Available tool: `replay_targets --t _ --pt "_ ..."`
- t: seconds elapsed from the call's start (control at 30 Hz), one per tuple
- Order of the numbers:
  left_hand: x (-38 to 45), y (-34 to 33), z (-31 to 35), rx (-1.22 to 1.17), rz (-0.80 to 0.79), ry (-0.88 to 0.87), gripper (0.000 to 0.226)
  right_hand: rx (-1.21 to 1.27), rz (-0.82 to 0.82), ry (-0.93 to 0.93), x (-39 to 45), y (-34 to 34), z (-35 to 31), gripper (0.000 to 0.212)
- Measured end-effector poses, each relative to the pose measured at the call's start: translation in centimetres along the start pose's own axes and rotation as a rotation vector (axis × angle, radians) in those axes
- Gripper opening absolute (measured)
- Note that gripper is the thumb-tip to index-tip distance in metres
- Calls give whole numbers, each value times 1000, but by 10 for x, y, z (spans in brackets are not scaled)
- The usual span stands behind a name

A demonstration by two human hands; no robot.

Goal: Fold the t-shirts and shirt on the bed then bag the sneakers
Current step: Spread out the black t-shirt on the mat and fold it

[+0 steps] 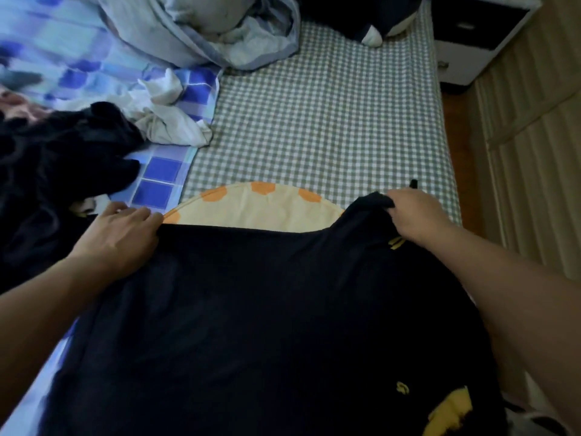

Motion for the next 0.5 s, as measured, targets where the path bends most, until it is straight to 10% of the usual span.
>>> replay_targets --t 0.27,0.5 --pt "-141 53 -21 -163 160 -149 15 -59 280 277 -251 41 -40 15" --pt "-261 48 -14 -184 200 -446 15 -115 -14 122 -409 -9 -31 27"
Point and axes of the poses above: each hand's wrist, its own x-axis towards the middle knuckle, its own y-axis out of the back of the hand, z = x × y, the point moved 3 cm from there along x, towards the middle knuckle, and after that the axes turned 10 degrees about x, right-handed, at the moved point
